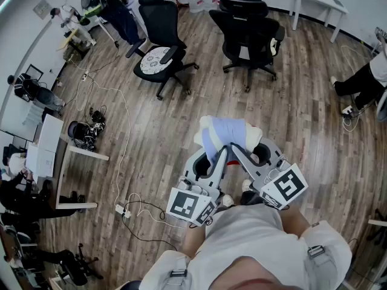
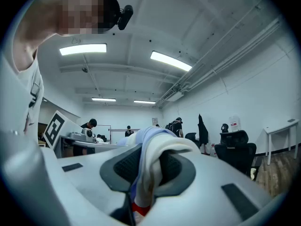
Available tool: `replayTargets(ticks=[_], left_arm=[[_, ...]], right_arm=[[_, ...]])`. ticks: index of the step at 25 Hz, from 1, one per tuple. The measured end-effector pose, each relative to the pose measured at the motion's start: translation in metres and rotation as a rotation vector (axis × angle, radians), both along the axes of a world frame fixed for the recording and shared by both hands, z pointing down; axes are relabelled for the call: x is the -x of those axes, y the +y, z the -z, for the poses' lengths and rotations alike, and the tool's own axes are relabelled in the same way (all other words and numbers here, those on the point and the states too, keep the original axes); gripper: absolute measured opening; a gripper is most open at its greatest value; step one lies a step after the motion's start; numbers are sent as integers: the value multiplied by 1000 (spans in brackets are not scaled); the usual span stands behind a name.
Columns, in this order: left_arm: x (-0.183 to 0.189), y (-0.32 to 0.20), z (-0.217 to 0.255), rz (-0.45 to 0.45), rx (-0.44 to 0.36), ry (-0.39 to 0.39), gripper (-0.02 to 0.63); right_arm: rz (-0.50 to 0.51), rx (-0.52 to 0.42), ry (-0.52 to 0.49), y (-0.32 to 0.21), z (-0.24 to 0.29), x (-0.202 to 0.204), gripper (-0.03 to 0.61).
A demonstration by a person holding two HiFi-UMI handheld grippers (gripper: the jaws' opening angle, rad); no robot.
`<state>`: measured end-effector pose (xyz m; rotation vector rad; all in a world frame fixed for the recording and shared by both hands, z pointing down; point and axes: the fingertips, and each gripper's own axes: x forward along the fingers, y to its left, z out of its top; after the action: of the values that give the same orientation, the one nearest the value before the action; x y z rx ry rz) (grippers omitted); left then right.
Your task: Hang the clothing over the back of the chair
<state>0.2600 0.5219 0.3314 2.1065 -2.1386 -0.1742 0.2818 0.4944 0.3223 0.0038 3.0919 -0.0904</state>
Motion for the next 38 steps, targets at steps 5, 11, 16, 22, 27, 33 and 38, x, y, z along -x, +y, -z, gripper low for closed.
replayTargets(ticks=[5, 11, 16, 22, 27, 33, 38], left_arm=[[0, 1, -5, 2, 11, 9, 92], [-1, 0, -10, 36, 19, 19, 92], [1, -23, -9, 61, 20, -4, 92], [1, -40, -3, 93, 11, -23, 92], [17, -65, -6, 99, 25, -28, 92], [48, -87, -14, 85, 33, -19, 92], [81, -101, -22, 63, 42, -5, 92]], right_arm=[[-6, 33, 9, 0, -7, 0, 86], [28, 44, 20, -1, -12, 0, 89], [58, 42, 9, -25, -12, 2, 91], [93, 37, -6, -43, -5, 3, 92], [95, 52, -4, -68, -9, 19, 92], [78, 67, 12, -90, -17, 50, 92], [50, 73, 41, -104, -25, 82, 92]])
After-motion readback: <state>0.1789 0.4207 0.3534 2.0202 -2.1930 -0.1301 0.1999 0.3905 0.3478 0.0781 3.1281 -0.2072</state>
